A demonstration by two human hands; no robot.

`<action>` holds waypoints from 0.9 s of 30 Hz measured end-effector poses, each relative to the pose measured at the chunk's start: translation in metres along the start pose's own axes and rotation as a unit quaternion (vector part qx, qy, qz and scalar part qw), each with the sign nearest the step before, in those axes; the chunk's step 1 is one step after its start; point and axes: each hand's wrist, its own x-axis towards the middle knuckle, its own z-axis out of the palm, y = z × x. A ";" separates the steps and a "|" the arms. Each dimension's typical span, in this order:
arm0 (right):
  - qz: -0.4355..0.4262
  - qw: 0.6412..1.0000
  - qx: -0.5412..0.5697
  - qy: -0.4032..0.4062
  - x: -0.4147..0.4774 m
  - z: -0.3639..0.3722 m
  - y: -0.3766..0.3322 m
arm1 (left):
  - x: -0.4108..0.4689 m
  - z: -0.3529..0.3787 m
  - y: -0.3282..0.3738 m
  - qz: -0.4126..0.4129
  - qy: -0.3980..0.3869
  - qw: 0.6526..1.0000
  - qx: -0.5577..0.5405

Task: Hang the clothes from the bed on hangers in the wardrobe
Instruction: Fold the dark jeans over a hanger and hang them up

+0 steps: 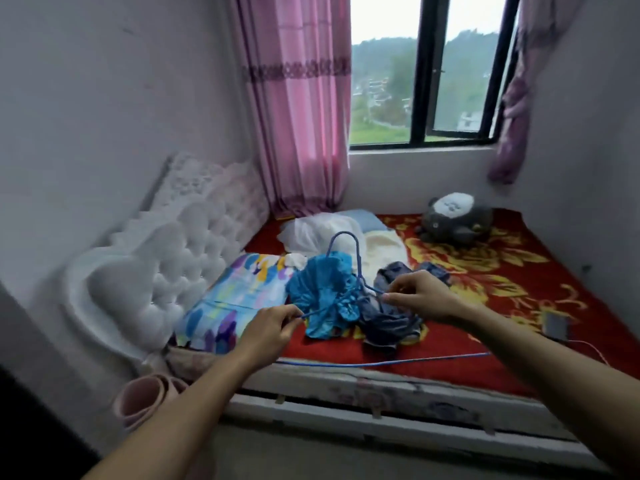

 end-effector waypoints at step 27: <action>0.389 0.875 0.185 0.220 0.234 -0.119 0.455 | 0.449 0.356 0.005 -0.003 -0.265 0.964 0.030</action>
